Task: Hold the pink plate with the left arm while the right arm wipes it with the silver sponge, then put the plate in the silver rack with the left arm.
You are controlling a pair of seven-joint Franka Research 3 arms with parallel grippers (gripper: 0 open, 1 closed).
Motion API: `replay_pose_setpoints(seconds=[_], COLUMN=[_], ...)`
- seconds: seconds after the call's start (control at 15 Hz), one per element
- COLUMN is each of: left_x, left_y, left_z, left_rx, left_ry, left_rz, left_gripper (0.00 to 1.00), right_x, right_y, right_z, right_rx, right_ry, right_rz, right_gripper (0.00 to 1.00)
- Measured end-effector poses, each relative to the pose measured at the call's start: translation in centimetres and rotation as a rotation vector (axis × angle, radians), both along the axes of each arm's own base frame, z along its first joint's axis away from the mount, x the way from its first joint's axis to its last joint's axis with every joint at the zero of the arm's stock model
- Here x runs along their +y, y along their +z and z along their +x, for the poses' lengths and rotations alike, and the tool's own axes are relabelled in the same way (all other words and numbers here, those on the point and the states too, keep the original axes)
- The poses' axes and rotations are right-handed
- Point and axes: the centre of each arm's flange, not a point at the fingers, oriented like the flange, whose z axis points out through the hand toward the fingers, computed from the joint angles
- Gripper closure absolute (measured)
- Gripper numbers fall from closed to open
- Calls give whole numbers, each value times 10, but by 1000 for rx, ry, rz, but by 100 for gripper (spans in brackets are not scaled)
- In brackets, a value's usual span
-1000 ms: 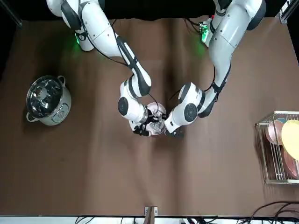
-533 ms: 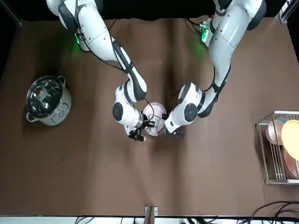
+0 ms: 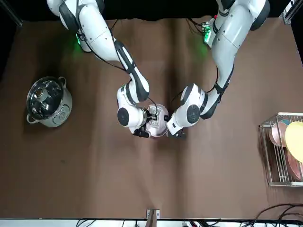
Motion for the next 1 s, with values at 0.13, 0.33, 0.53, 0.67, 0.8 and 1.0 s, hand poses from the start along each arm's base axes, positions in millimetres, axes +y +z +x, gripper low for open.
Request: replay_pose_setpoints(seconds=[0.13,0.33,0.53,0.67,0.8,1.0], left_x=[0,0,0,0,0,0], left_y=[0,0,0,0,0,0], left_z=[0,0,0,0,0,0], left_rx=[0,0,0,0,0,0], left_ry=[0,0,0,0,0,1], left_rz=[0,0,0,0,0,0], left_gripper=[97,97,97,97,97,97], right_x=[8,23,28,26,19,1], right_y=[0,1,4,5,7,7], right_z=[-7,-16,-12,-6,2,18], right_rx=[3,-21,-82,-113,-138,-152], right_ry=[12,12,-19,-44,-68,-96], right_rz=[2,5,17,21,22,20], right_gripper=[99,99,99,99,99,99])
